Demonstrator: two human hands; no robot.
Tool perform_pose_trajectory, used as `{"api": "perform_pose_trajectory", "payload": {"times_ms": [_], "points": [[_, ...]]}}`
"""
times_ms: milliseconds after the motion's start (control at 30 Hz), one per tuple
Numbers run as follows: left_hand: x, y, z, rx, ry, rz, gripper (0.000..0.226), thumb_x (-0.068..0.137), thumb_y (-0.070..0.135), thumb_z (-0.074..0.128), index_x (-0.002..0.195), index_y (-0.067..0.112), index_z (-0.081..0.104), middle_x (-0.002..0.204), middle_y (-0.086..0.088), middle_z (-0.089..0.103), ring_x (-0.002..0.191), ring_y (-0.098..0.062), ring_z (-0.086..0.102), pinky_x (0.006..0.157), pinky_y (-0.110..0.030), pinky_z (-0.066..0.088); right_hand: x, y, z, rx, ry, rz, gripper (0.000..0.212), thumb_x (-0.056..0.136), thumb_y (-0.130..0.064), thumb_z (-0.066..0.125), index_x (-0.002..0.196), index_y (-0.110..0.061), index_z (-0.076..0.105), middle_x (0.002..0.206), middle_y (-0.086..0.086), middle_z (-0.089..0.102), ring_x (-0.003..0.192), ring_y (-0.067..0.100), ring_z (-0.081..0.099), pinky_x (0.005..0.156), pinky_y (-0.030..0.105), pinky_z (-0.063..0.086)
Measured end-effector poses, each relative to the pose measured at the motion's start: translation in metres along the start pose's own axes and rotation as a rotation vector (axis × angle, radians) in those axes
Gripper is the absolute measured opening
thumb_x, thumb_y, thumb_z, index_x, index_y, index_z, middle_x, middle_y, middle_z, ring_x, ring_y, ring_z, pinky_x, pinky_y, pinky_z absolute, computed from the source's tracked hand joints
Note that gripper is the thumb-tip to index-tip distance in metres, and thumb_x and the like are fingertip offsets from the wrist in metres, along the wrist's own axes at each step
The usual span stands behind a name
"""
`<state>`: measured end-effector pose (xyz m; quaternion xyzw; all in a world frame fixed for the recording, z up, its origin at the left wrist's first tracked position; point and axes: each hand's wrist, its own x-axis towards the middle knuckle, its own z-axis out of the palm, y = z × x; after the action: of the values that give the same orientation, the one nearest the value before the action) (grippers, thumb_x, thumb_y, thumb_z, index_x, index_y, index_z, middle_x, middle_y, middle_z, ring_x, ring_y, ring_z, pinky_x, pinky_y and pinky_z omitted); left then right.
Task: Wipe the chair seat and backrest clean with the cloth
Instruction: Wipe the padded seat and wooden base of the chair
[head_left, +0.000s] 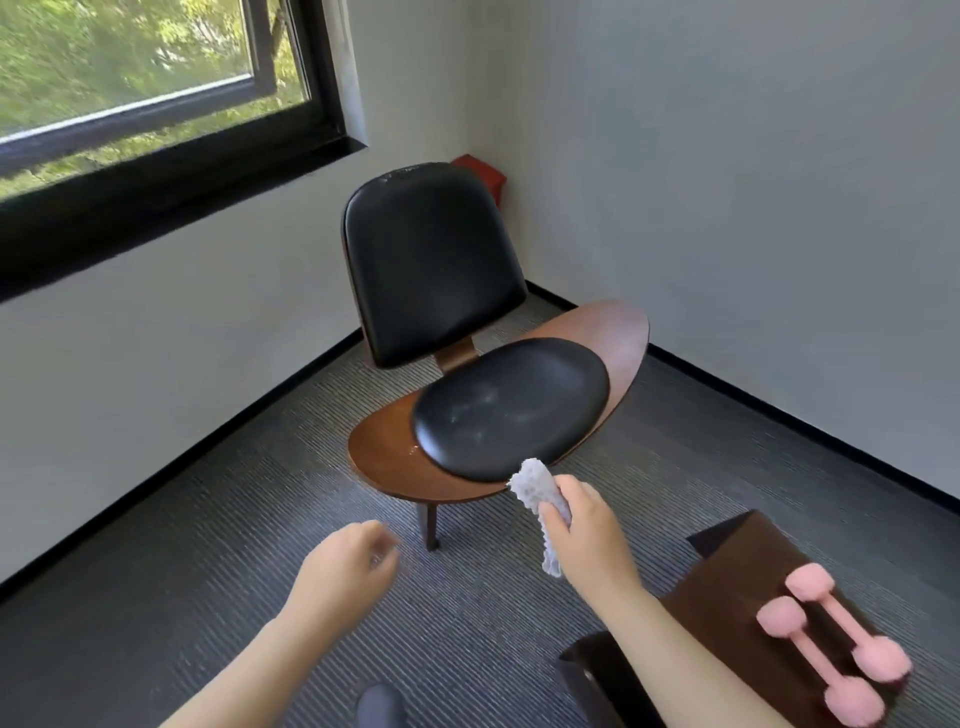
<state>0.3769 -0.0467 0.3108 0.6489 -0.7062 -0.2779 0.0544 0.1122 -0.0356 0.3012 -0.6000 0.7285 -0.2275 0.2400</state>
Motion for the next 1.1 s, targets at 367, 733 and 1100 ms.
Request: {"api": "perform_pose_trajectory", "payload": {"times_ms": [367, 733, 1100], "points": [[0.045, -0.078, -0.047, 0.014, -0.030, 0.010, 0.017, 0.090, 0.031, 0.051, 0.096, 0.023, 0.065, 0.090, 0.012, 0.065, 0.083, -0.004, 0.060, 0.078, -0.025, 0.053, 0.029, -0.050, 0.066, -0.022, 0.013, 0.038, 0.008, 0.090, -0.024, 0.053, 0.088, -0.019, 0.058, 0.092, -0.009, 0.054, 0.084, 0.010, 0.053, 0.071, 0.027, 0.047], [0.137, -0.101, -0.071, 0.026, -0.072, 0.003, 0.016, 0.091, 0.033, 0.050, 0.098, 0.029, 0.063, 0.092, 0.016, 0.062, 0.085, -0.001, 0.058, 0.078, -0.020, 0.050, 0.117, -0.049, 0.100, 0.016, -0.046, 0.099, 0.009, 0.087, -0.022, 0.050, 0.086, -0.021, 0.059, 0.089, -0.009, 0.057, 0.085, 0.014, 0.054, 0.073, 0.035, 0.049], [0.278, -0.125, -0.089, 0.067, -0.105, -0.081, 0.015, 0.091, 0.032, 0.050, 0.098, 0.028, 0.062, 0.092, 0.012, 0.062, 0.085, -0.005, 0.058, 0.071, -0.020, 0.043, 0.265, -0.054, 0.141, 0.019, -0.111, 0.178, 0.012, 0.089, -0.026, 0.053, 0.092, -0.016, 0.061, 0.093, -0.008, 0.057, 0.090, 0.017, 0.051, 0.075, 0.030, 0.046]]}}
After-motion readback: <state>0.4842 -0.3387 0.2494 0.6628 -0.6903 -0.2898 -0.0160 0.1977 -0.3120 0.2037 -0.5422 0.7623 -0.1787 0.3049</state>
